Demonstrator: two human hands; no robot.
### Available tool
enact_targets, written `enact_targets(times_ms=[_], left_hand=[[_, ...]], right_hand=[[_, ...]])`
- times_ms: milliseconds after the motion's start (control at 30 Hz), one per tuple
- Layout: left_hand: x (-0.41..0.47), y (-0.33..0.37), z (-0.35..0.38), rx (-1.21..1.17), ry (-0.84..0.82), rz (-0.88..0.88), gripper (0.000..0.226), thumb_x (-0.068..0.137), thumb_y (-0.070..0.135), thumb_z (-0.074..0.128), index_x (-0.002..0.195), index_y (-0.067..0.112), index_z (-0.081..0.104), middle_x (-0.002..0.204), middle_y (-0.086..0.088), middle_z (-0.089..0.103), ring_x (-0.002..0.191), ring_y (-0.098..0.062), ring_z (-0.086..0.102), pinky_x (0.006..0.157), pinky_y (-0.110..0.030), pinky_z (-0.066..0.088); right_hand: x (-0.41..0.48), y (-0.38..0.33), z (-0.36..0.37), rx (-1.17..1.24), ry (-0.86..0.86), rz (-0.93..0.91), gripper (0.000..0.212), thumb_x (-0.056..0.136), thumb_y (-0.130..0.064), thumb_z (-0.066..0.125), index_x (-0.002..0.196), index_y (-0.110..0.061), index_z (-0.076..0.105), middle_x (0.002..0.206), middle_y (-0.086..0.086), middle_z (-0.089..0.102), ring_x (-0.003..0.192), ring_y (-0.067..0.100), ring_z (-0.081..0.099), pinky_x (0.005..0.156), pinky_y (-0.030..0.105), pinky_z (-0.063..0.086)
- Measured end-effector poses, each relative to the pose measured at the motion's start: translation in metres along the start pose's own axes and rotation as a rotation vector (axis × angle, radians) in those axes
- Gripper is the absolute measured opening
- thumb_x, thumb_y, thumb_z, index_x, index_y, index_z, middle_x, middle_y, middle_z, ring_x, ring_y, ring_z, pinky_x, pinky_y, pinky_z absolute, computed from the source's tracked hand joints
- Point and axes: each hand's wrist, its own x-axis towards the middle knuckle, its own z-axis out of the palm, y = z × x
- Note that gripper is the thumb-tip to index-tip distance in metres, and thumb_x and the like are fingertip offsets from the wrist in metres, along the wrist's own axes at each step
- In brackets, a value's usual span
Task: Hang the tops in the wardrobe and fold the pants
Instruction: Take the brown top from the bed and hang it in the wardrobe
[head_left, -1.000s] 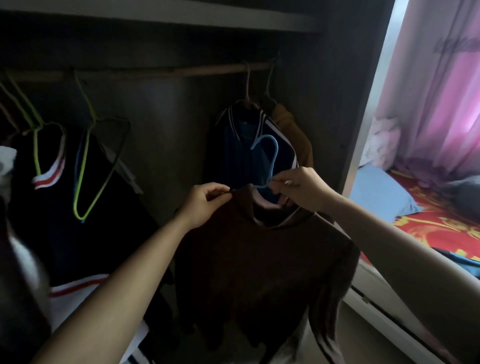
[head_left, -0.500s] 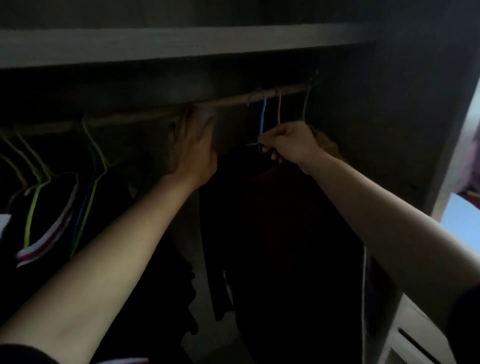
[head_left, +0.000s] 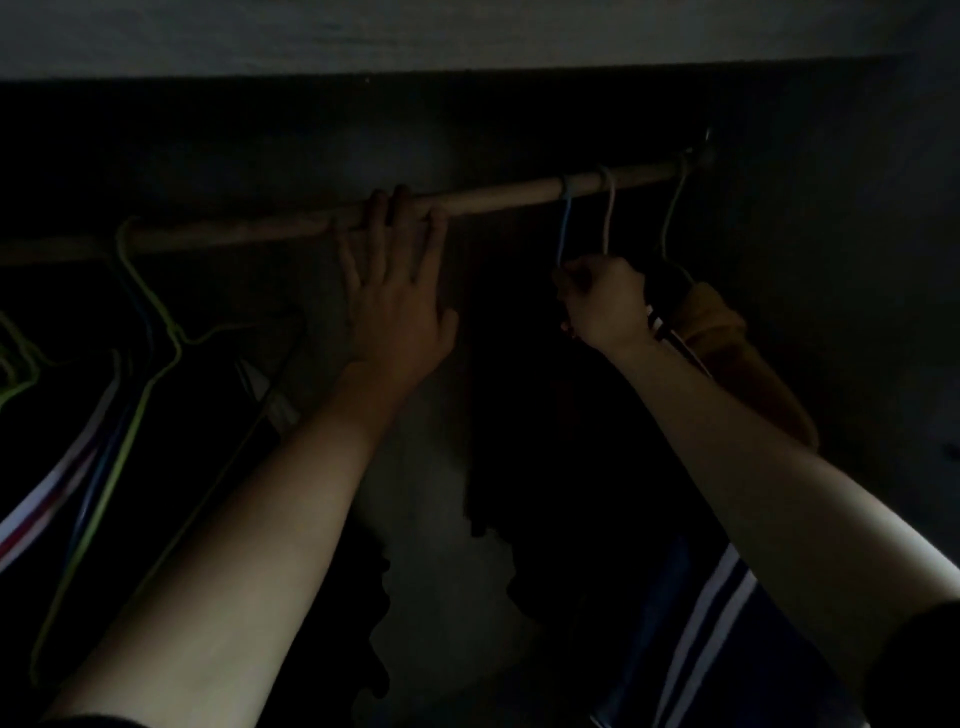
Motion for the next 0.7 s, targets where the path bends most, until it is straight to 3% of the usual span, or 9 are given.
enact_targets(times_ms=[67,167,233,300,433,600,700], left_hand=[[-0.002,0.000,-0.010,-0.052,-0.017,0.007,0.095,0.063,0.040,0.052,0.152,0.016,0.027,0.160,-0.018,0.016,0.147,-0.037,0.013,0.115,-0.056,0.001],[-0.003,-0.006,-0.027,-0.120,-0.076,0.038,0.087,0.066,0.036,0.053,0.148,0.013,0.036,0.160,-0.017,0.017,0.149,-0.035,0.012,0.117,-0.058,0.008],[-0.005,-0.011,-0.039,-0.180,-0.127,0.033,0.074,0.069,0.033,0.052,0.139,0.011,0.048,0.161,-0.015,0.018,0.149,-0.032,0.014,0.117,-0.056,0.014],[-0.023,-0.010,-0.048,-0.214,-0.190,-0.040,0.064,0.076,0.034,0.048,0.136,0.014,0.051,0.159,-0.011,0.024,0.147,-0.030,0.018,0.116,-0.054,0.019],[-0.124,0.006,-0.048,-0.320,-0.268,-0.167,0.052,0.090,0.035,0.050,0.138,0.016,0.051,0.155,-0.009,0.035,0.143,-0.033,0.027,0.114,-0.056,0.020],[-0.294,0.048,-0.063,-0.502,-0.294,-0.227,0.052,0.094,0.039,0.049,0.139,0.014,0.051,0.151,-0.015,0.040,0.138,-0.037,0.036,0.110,-0.056,0.027],[-0.359,0.080,-0.093,-0.578,-0.470,-0.256,0.056,0.095,0.044,0.047,0.144,0.017,0.045,0.154,-0.013,0.035,0.142,-0.034,0.031,0.113,-0.057,0.024]], right_hand=[[-0.005,-0.001,-0.001,-0.173,-0.009,-0.077,0.024,0.100,-0.015,0.053,0.114,-0.002,0.068,0.107,0.017,0.070,0.091,0.031,0.067,0.082,0.036,0.056],[-0.022,-0.004,-0.002,-0.412,-0.049,-0.148,0.029,0.094,-0.003,0.048,0.119,-0.002,0.063,0.119,0.021,0.063,0.107,0.036,0.060,0.088,0.038,0.051],[-0.051,-0.002,-0.001,-0.528,-0.099,-0.176,0.051,0.091,-0.007,0.053,0.141,-0.006,0.046,0.144,0.021,0.044,0.128,0.039,0.046,0.102,0.044,0.044],[-0.095,0.005,0.000,-0.640,-0.045,-0.246,0.068,0.089,-0.013,0.057,0.152,-0.009,0.031,0.155,0.022,0.028,0.138,0.042,0.033,0.112,0.050,0.034],[-0.200,0.025,0.003,-0.702,0.074,-0.327,0.061,0.092,-0.029,0.053,0.150,-0.016,0.036,0.157,0.019,0.027,0.142,0.037,0.028,0.115,0.051,0.027],[-0.352,0.068,-0.007,-0.742,0.064,-0.096,0.053,0.099,-0.045,0.044,0.144,-0.018,0.047,0.153,0.016,0.037,0.137,0.034,0.039,0.110,0.045,0.033],[-0.430,0.086,-0.024,-0.787,0.015,0.054,0.057,0.097,-0.047,0.048,0.144,-0.016,0.048,0.153,0.018,0.038,0.138,0.036,0.039,0.111,0.047,0.034]])
